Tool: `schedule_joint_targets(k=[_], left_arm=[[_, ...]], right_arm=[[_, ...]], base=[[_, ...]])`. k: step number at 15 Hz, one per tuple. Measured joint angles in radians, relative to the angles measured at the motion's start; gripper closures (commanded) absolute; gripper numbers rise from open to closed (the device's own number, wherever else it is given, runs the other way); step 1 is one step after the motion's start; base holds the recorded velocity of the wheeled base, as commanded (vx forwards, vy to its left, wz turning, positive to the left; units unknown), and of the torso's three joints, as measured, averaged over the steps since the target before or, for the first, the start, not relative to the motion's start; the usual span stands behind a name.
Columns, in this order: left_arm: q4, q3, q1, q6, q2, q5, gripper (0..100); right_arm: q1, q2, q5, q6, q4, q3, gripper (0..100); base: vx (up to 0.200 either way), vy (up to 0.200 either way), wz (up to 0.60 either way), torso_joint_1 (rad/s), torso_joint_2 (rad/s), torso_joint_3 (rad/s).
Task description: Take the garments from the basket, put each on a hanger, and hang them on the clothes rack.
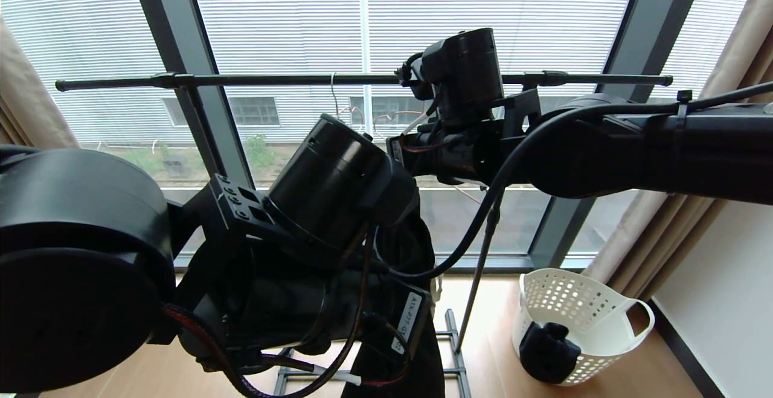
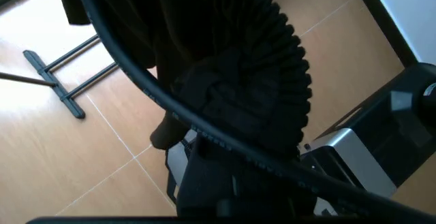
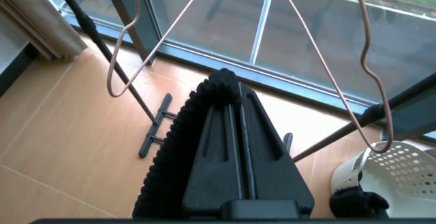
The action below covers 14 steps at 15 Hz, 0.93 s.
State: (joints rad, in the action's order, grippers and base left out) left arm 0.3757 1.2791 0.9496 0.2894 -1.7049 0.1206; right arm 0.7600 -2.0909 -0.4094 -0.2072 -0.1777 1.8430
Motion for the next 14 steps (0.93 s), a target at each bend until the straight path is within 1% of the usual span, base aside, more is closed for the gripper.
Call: schedule_joint_targets(k=[2, 5, 6, 7, 9, 11, 12, 13, 14], left_arm=[[-0.001, -0.014, -0.014, 0.000, 0.000, 0.003, 100], [-0.002, -0.051, -0.056, -0.002, 0.002, 0.010, 100], [-0.001, -0.066, -0.087, -0.003, 0.004, 0.021, 100], [-0.002, -0.079, -0.126, -0.005, 0.010, 0.040, 100], [-0.013, -0.085, -0.207, -0.014, 0.019, 0.051, 100], [-0.074, -0.073, -0.298, -0.039, 0.017, 0.056, 100], [-0.109, -0.070, -0.322, -0.051, 0.009, 0.056, 100], [-0.134, -0.061, -0.344, -0.059, -0.006, 0.056, 100], [-0.146, -0.043, -0.356, -0.061, -0.023, 0.057, 100]], right_arm=[[-0.013, 0.003, 0.003, -0.015, -0.010, -0.004, 100], [-0.054, 0.047, 0.008, -0.023, -0.032, -0.047, 100], [-0.066, 0.071, 0.010, -0.023, -0.035, -0.079, 100], [-0.082, 0.110, 0.011, -0.023, -0.034, -0.124, 100], [-0.099, 0.204, 0.011, -0.020, -0.037, -0.268, 100], [-0.110, 0.303, 0.009, -0.002, -0.038, -0.423, 100], [-0.110, 0.341, 0.008, 0.013, -0.040, -0.486, 100], [-0.099, 0.373, 0.005, 0.048, -0.043, -0.536, 100], [-0.088, 0.395, 0.003, 0.069, -0.058, -0.562, 100]], base=[[0.000, 0.000, 0.00, 0.000, 0.00, 0.000], [0.000, 0.000, 0.00, 0.000, 0.00, 0.000], [0.000, 0.000, 0.00, 0.000, 0.00, 0.000], [0.000, 0.000, 0.00, 0.000, 0.00, 0.000], [0.000, 0.000, 0.00, 0.000, 0.00, 0.000], [0.000, 0.000, 0.00, 0.000, 0.00, 0.000], [0.000, 0.000, 0.00, 0.000, 0.00, 0.000], [0.000, 0.000, 0.00, 0.000, 0.00, 0.000], [0.000, 0.000, 0.00, 0.000, 0.00, 0.000]])
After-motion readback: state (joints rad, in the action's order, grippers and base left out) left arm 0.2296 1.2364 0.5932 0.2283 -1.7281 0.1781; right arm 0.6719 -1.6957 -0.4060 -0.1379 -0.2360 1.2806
